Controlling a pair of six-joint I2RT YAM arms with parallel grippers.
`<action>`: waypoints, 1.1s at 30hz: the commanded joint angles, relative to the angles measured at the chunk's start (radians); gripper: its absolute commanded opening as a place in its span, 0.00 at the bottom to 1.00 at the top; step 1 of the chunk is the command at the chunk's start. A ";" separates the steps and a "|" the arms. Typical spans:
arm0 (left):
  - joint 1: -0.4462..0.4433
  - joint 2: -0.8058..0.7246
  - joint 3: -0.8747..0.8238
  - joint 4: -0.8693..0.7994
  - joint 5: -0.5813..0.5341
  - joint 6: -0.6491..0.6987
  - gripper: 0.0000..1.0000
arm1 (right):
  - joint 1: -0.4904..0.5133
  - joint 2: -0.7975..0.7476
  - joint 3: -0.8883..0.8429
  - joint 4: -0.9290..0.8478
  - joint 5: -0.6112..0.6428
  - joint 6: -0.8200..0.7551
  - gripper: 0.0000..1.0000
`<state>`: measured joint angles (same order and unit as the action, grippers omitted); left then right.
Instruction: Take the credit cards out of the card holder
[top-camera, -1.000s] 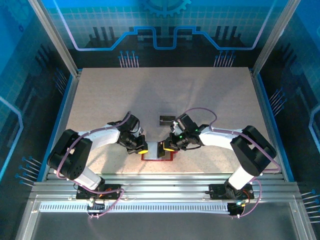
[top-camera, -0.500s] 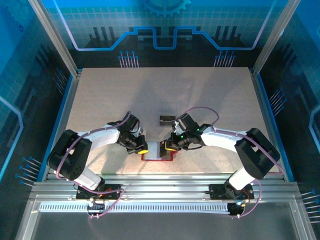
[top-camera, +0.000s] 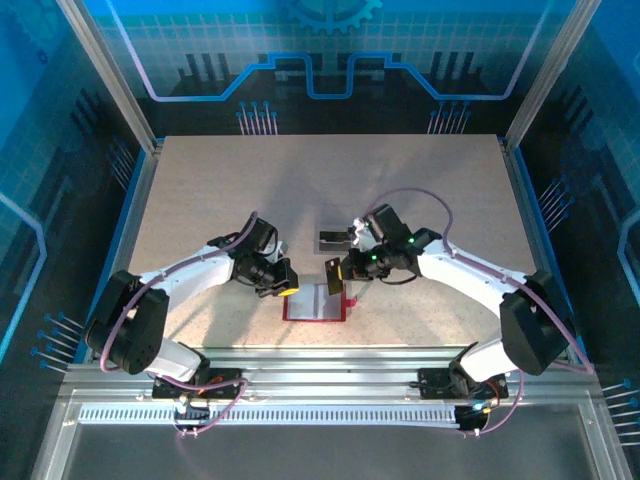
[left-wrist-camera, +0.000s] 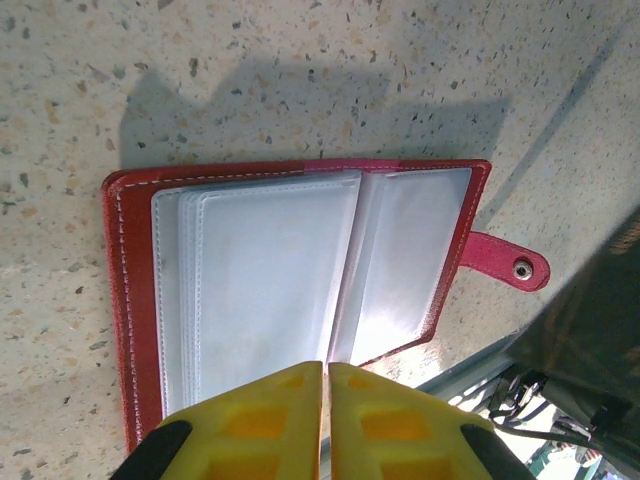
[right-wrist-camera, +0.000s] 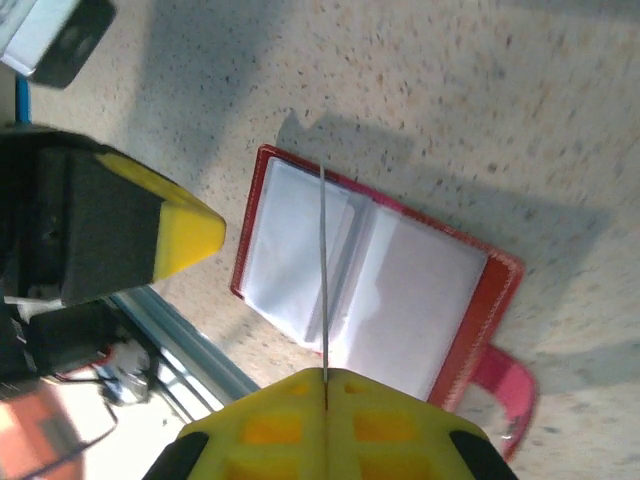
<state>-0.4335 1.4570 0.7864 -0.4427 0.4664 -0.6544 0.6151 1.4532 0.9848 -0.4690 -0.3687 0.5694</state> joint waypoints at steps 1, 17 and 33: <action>0.004 -0.042 0.009 -0.035 -0.019 -0.006 0.11 | -0.017 0.022 0.115 -0.218 0.070 -0.283 0.00; 0.007 -0.133 -0.029 -0.025 -0.060 -0.014 0.14 | 0.040 0.281 0.545 -0.663 0.306 -1.047 0.00; 0.042 -0.214 -0.077 -0.024 -0.092 -0.016 0.17 | 0.032 0.594 0.966 -0.820 0.448 -1.310 0.00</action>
<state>-0.4023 1.2678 0.7246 -0.4484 0.3870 -0.6556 0.6559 2.0048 1.8698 -1.2087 0.0551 -0.6727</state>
